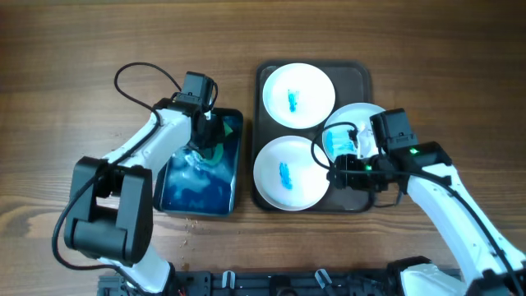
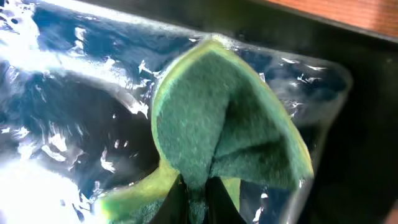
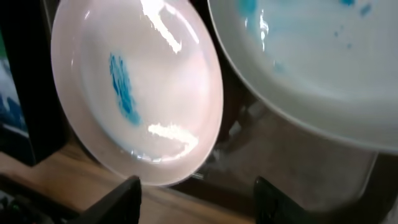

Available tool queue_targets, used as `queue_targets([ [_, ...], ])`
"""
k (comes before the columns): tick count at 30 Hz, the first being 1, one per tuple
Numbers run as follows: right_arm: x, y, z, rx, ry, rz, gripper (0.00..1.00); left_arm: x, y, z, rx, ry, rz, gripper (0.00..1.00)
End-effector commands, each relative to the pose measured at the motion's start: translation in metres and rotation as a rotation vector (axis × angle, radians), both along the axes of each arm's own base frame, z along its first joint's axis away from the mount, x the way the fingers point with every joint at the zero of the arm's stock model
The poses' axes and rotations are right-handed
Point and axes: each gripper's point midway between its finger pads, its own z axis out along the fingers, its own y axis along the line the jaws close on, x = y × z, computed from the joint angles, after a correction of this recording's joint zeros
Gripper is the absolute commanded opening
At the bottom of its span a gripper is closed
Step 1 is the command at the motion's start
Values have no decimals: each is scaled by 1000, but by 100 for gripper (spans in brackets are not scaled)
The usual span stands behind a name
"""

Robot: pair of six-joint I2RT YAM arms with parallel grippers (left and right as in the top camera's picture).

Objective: Clean dirty plates on tray and stack at the side
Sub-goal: 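Grip the right plate's rim with the right gripper and tilt it up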

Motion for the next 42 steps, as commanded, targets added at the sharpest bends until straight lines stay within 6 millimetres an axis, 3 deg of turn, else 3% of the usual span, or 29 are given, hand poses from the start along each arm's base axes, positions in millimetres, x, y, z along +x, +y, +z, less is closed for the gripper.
queue_targets([
  [1,11,-1,-16,-26,9,-24,48,19,-6,57,-35,-107,7,4],
  [6,15,-7,-44,-83,59,-9,31,14,-15,123,-115,-171,11,4],
  [9,15,-7,-57,-93,74,32,21,4,-20,151,-170,-191,25,4],
  [11,17,-5,-62,-92,69,66,19,-3,-25,160,-217,-188,38,4],
  [18,21,6,-74,-86,46,134,20,-21,-33,161,-281,-112,57,4],
  [22,17,23,-71,-15,38,202,24,-23,-34,160,-285,-100,57,4],
  [26,12,2,-78,-128,112,69,19,-25,-33,159,-282,-91,58,4],
  [37,26,4,-28,-114,-21,95,22,-26,-33,159,-282,-90,58,4],
  [42,28,6,-31,-108,-38,102,25,-27,-38,159,-283,-89,43,4],
])
